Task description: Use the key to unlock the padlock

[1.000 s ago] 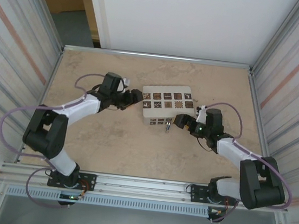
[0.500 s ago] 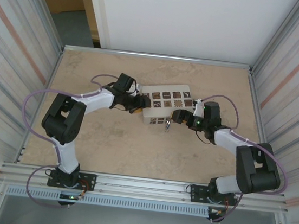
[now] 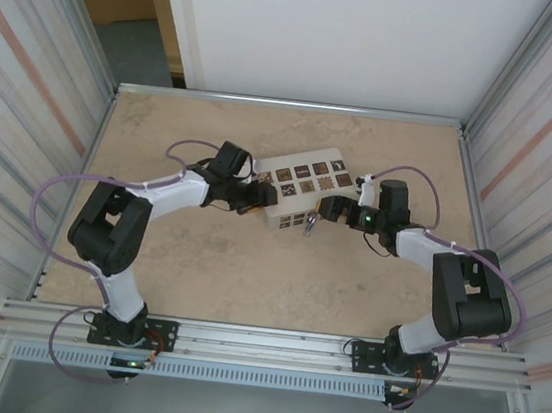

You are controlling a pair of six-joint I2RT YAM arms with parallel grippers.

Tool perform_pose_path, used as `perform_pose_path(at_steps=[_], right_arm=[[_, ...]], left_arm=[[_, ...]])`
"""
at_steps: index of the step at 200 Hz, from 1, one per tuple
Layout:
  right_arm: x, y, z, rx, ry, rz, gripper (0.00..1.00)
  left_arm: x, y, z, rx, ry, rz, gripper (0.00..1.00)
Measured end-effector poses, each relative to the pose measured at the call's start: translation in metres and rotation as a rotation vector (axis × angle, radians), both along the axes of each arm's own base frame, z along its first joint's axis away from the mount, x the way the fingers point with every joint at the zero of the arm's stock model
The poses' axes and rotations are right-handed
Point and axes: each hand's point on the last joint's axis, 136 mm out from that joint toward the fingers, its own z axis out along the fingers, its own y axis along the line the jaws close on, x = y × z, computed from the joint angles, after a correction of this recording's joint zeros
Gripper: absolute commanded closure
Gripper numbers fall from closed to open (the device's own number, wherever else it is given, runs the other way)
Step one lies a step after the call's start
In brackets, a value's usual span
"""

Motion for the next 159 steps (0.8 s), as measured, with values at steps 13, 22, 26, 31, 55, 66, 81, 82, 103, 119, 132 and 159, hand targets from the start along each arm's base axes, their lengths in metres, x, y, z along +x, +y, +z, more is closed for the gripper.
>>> perform_pose_path(at_steps=[13, 22, 26, 31, 55, 66, 81, 82, 103, 119, 132, 159], right_arm=[[-0.005, -0.001, 0.001, 0.002, -0.010, 0.001, 0.04], [-0.010, -0.002, 0.001, 0.005, -0.014, 0.003, 0.07], [-0.012, -0.002, 0.001, 0.004, -0.016, 0.003, 0.09], [-0.015, -0.003, 0.001, 0.005, -0.015, 0.004, 0.10], [-0.029, -0.006, 0.001, 0.011, -0.021, 0.000, 0.16], [-0.034, -0.006, 0.002, 0.015, -0.024, -0.001, 0.16], [-0.039, -0.006, 0.003, 0.025, -0.026, -0.005, 0.17], [-0.040, -0.006, 0.003, 0.025, -0.027, -0.005, 0.17], [-0.044, -0.001, 0.007, 0.032, -0.039, 0.004, 0.19], [-0.044, 0.003, 0.009, 0.040, -0.040, 0.010, 0.21], [-0.043, 0.006, 0.010, 0.043, -0.047, 0.010, 0.21], [-0.040, 0.011, 0.006, 0.051, -0.043, 0.003, 0.21]], left_arm=[[-0.004, 0.002, 0.001, 0.005, 0.010, 0.000, 0.46], [-0.006, 0.003, 0.003, 0.005, 0.011, 0.000, 0.46], [-0.006, 0.003, 0.005, 0.004, 0.008, 0.000, 0.46], [-0.007, 0.004, 0.007, 0.003, 0.007, 0.000, 0.46], [-0.009, 0.005, 0.025, -0.013, -0.022, 0.000, 0.46], [-0.009, 0.005, 0.037, -0.027, -0.048, 0.000, 0.47], [-0.011, 0.002, 0.049, -0.046, -0.071, -0.009, 0.49], [-0.011, 0.002, 0.050, -0.047, -0.072, -0.010, 0.50], [-0.012, -0.011, 0.062, -0.080, -0.085, -0.047, 0.54], [-0.012, -0.024, 0.070, -0.103, -0.086, -0.080, 0.57], [-0.007, -0.036, 0.076, -0.121, -0.087, -0.108, 0.60], [0.008, -0.053, 0.078, -0.135, -0.093, -0.139, 0.63]])
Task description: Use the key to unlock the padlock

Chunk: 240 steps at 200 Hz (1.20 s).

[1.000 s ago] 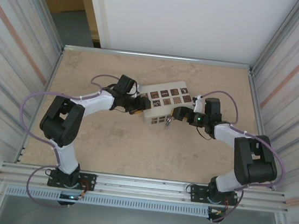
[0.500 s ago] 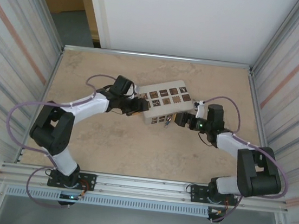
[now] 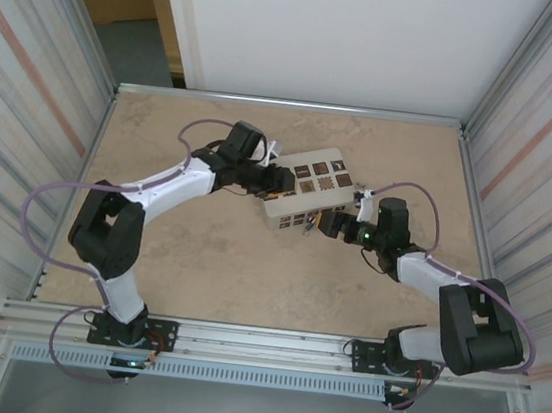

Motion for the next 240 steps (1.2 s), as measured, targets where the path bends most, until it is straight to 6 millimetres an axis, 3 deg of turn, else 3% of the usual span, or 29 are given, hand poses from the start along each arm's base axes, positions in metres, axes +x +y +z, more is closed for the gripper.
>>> perform_pose_path(at_steps=[29, 97, 162, 240], right_arm=[[0.002, 0.007, -0.010, -0.003, 0.019, 0.002, 0.22], [0.011, 0.019, -0.024, -0.012, 0.033, 0.014, 0.22], [0.022, 0.026, -0.031, -0.014, 0.027, 0.019, 0.23], [0.022, 0.034, -0.044, -0.017, 0.034, 0.041, 0.26]], left_arm=[[0.008, -0.005, -0.016, 0.018, 0.025, -0.005, 0.65], [-0.001, 0.001, -0.050, 0.063, 0.094, -0.004, 0.66], [-0.001, 0.001, -0.050, 0.053, 0.079, -0.003, 0.66], [-0.001, 0.001, -0.050, 0.052, 0.078, -0.004, 0.66]])
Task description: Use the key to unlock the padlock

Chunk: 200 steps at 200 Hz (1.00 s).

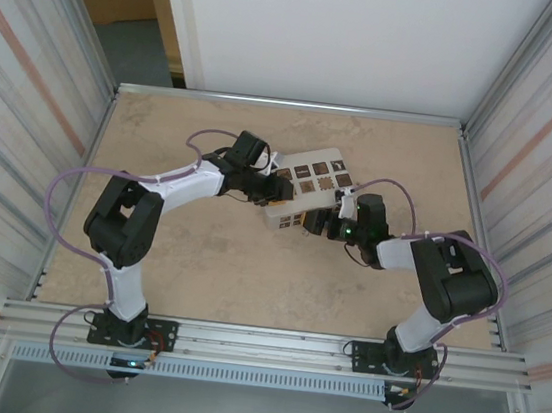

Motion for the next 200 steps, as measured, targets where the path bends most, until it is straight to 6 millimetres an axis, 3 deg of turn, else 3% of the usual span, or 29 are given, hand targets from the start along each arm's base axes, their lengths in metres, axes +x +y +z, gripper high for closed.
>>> perform_pose_path(at_steps=[83, 200], right_arm=[[0.002, 0.006, -0.002, 0.017, -0.001, 0.022, 0.30], [-0.002, 0.011, 0.003, 0.036, -0.013, 0.061, 0.47]], left_arm=[[0.000, 0.000, -0.001, -0.001, -0.002, 0.000, 0.68], [0.000, 0.001, -0.001, 0.003, -0.004, 0.003, 0.69]])
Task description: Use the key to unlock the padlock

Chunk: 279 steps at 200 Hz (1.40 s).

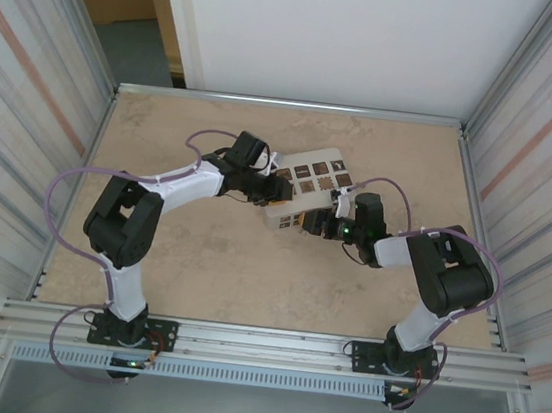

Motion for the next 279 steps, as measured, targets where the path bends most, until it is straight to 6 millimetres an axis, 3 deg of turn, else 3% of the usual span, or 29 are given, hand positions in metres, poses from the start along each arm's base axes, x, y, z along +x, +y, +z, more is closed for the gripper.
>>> perform_pose_path(at_steps=[279], right_arm=[[-0.014, -0.015, -0.009, -0.055, 0.014, 0.013, 0.96]], left_arm=[[-0.003, 0.006, -0.002, 0.034, -0.006, 0.001, 0.71]])
